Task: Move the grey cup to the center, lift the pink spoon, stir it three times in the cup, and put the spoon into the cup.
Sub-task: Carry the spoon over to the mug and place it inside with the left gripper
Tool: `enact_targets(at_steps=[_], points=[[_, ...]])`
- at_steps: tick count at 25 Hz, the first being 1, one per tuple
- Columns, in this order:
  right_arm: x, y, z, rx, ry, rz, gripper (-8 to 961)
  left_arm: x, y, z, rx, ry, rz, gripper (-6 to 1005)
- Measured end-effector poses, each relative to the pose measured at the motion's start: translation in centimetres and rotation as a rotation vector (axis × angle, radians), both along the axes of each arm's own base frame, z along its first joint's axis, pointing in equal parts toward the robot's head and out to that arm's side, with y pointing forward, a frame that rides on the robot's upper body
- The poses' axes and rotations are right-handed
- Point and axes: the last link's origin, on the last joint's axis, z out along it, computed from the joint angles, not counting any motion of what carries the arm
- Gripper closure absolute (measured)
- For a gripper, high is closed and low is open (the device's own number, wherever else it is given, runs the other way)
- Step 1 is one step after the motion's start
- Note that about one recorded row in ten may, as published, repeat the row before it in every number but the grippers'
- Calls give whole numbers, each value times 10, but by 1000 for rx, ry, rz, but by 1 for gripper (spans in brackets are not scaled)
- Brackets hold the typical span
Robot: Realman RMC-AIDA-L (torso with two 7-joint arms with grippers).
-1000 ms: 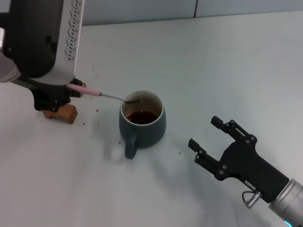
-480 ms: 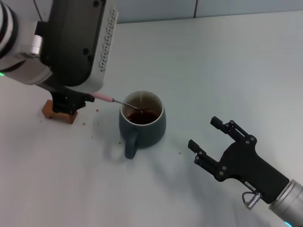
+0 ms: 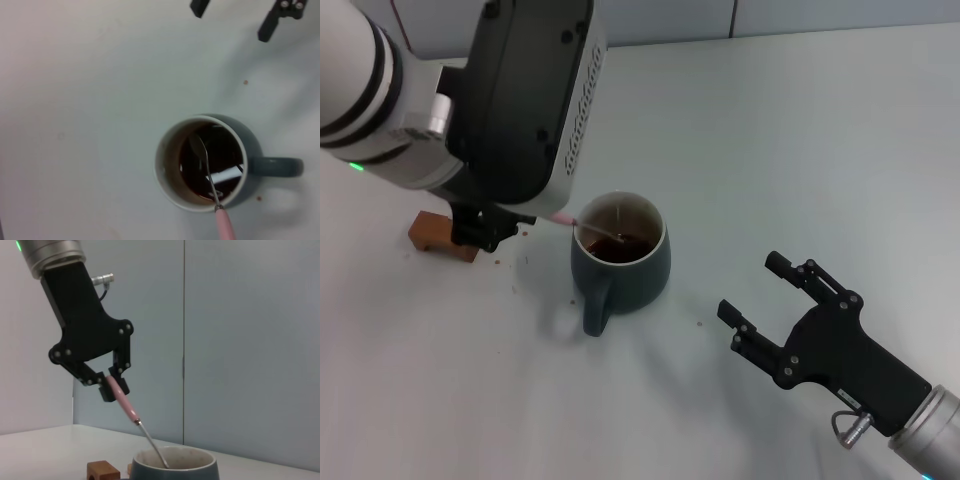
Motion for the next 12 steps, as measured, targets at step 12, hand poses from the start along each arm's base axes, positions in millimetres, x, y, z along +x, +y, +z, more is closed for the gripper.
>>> enact_targets(at_steps=[12], points=[[-1, -1, -1, -4, 3, -2, 197, -9, -4, 12, 53, 50, 37, 875]])
